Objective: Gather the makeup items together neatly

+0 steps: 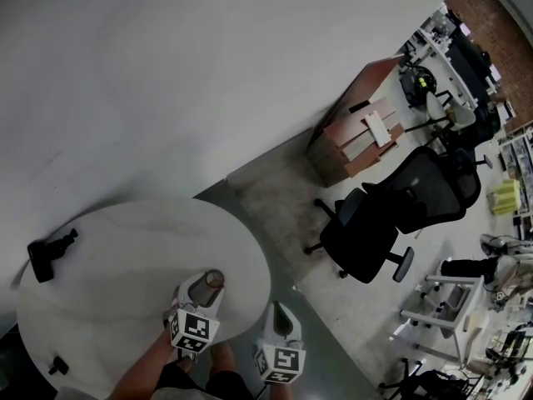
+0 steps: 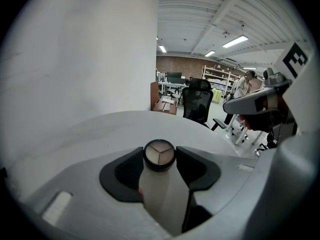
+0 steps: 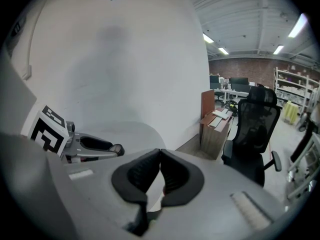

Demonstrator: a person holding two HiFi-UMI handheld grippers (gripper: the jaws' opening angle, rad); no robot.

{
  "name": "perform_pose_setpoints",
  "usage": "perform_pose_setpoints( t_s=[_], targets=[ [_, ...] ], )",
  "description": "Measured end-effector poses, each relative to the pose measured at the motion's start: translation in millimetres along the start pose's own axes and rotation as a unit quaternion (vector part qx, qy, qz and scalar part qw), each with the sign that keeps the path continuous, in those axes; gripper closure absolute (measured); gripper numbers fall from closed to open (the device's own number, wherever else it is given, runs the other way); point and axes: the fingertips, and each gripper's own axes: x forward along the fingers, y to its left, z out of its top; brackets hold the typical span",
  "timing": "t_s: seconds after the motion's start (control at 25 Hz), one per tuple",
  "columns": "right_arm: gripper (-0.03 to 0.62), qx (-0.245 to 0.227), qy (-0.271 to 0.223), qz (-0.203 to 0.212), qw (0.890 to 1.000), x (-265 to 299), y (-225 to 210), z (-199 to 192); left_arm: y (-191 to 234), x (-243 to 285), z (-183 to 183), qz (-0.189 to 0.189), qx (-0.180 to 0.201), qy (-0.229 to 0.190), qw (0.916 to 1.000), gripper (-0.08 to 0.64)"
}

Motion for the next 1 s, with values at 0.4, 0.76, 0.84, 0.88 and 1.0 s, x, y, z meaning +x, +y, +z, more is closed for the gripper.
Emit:
perform_pose_setpoints(
  t_s=[0.4,0.76,0.84,0.88,1.0],
  targets=[
    [0.588,-0.024,-0.021,0.024,0.999,-5,22,25,23,-34,25,0.037,-0.022,-0.041,0.9982,0.345],
    [0.588,-0.067,-0.047,0.087,0.993,-12,89,62,64,-109,38,0.103,-0.054,-0.083,0.9897,0.345],
    [0.588,-0.078,-0.053,0.106,0.99,-12,110,69,75,-128,35,0.121,-0.062,-0.091,0.9866,0.345],
    [0.588,-0.085,-0.057,0.116,0.988,-13,121,74,81,-139,32,0.131,-0.066,-0.092,0.9849,0.345],
    [0.588,-0.103,-0.066,0.146,0.982,-20,156,84,98,-173,22,0.162,-0.08,-0.095,0.9788,0.345]
  ],
)
